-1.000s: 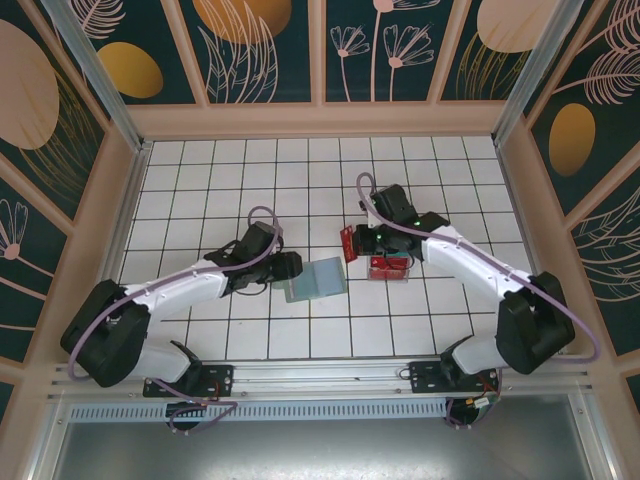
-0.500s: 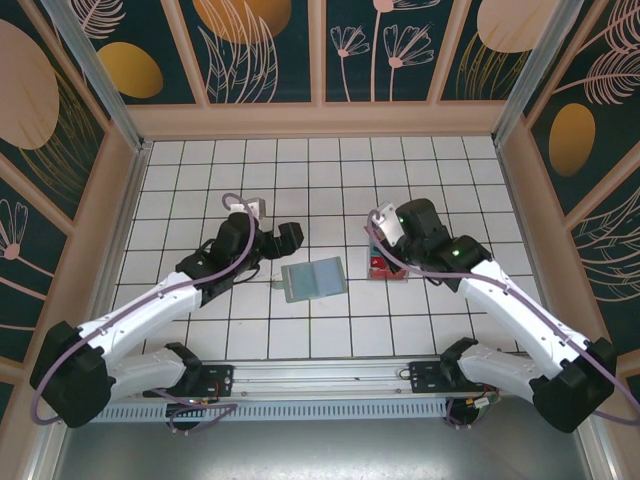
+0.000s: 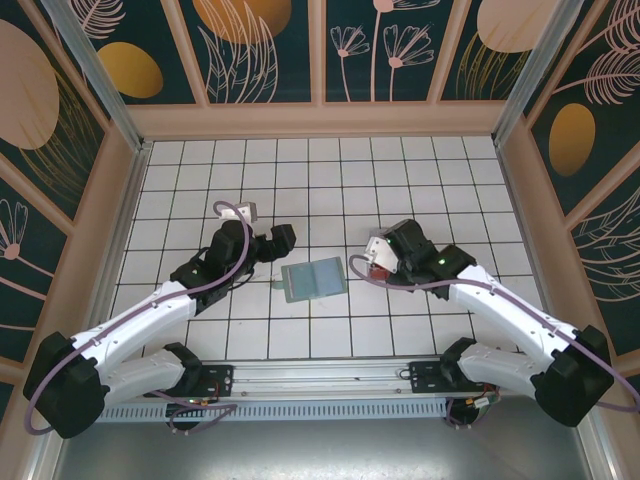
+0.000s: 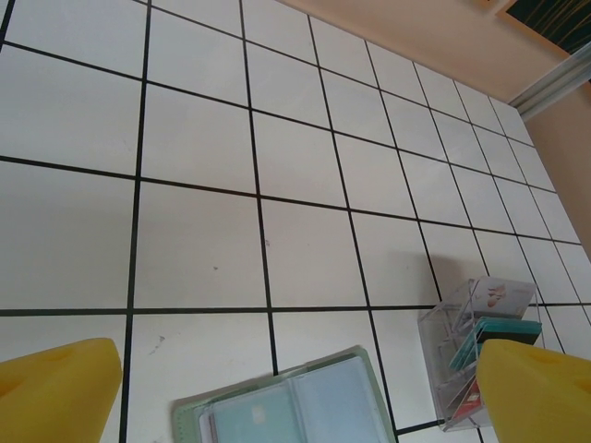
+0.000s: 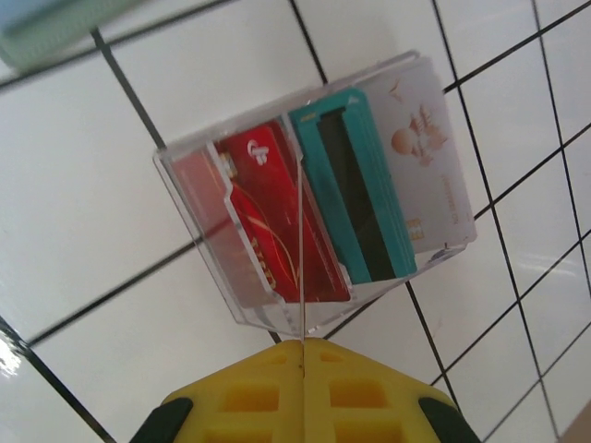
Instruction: Take the credit cards out of the card holder
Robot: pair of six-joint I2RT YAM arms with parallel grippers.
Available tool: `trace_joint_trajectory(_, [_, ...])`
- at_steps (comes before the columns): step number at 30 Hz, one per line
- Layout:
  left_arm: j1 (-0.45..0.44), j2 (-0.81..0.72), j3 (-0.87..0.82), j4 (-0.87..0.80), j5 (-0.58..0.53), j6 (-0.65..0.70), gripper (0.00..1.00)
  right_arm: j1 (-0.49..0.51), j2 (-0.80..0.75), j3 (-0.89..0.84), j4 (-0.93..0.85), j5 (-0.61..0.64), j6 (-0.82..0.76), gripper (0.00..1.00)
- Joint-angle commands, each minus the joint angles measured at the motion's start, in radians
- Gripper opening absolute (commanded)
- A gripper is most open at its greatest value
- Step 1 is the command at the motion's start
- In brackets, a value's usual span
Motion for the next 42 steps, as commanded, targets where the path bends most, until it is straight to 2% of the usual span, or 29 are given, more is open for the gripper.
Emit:
trace_joint_trajectory(1, [-0.006,-0.011,0.002,0.008,-0.013,0.026,0.99,0.013,0.010,-0.037,0.019,0.048,-0.112,0.00])
trace_joint_trajectory(19, [-0.005,-0.003,0.018,-0.037,-0.014,0.033,0.98,0.053,0.080,-0.057,0.130,0.082,-0.201,0.00])
trace_joint_trajectory(34, [-0.006,-0.015,0.009,-0.054,-0.015,0.030,0.99,0.056,0.102,-0.106,0.195,0.056,-0.178,0.00])
trace_joint_trajectory(35, [-0.005,-0.017,0.007,-0.055,-0.014,0.028,0.99,0.056,0.102,-0.109,0.195,0.055,-0.175,0.02])
trace_joint_trajectory(37, [-0.006,-0.020,0.004,-0.055,-0.013,0.027,0.98,0.056,0.100,-0.119,0.220,0.073,-0.159,0.17])
trace_joint_trajectory(39, [-0.005,-0.023,0.003,-0.054,-0.013,0.025,0.99,0.053,0.099,-0.117,0.247,0.097,-0.142,0.19])
trace_joint_trajectory(42, [-0.006,-0.027,-0.001,-0.054,-0.013,0.023,0.98,0.041,0.109,-0.115,0.311,0.159,-0.107,0.29])
